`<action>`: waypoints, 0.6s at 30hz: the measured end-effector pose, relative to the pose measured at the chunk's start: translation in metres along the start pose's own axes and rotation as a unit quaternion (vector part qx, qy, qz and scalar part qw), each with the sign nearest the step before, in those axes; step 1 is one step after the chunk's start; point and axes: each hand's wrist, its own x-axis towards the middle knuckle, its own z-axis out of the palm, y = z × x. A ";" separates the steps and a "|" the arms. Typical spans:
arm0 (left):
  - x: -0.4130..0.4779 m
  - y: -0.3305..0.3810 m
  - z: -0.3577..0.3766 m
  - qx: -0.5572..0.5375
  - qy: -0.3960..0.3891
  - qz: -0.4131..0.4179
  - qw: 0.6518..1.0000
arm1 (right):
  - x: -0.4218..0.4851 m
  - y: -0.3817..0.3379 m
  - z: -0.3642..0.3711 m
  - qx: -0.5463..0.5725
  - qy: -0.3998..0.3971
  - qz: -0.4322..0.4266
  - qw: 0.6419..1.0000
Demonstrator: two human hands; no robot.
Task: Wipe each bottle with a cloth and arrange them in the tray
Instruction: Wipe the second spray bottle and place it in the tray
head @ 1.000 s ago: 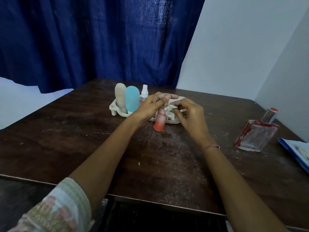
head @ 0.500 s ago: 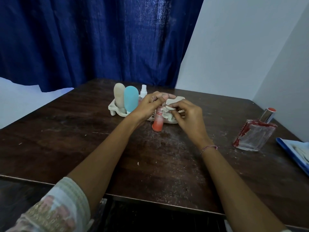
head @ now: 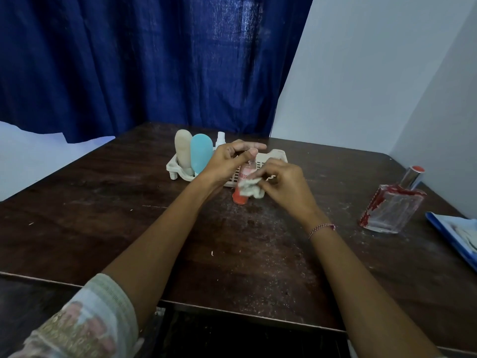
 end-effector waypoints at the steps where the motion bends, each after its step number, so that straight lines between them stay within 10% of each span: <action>1: 0.000 0.001 0.000 0.000 0.008 0.001 1.000 | -0.001 -0.001 0.001 -0.005 -0.034 -0.007 0.999; 18: 0.000 0.003 0.002 0.049 0.079 0.047 0.995 | 0.002 -0.004 0.007 0.052 0.111 0.077 0.989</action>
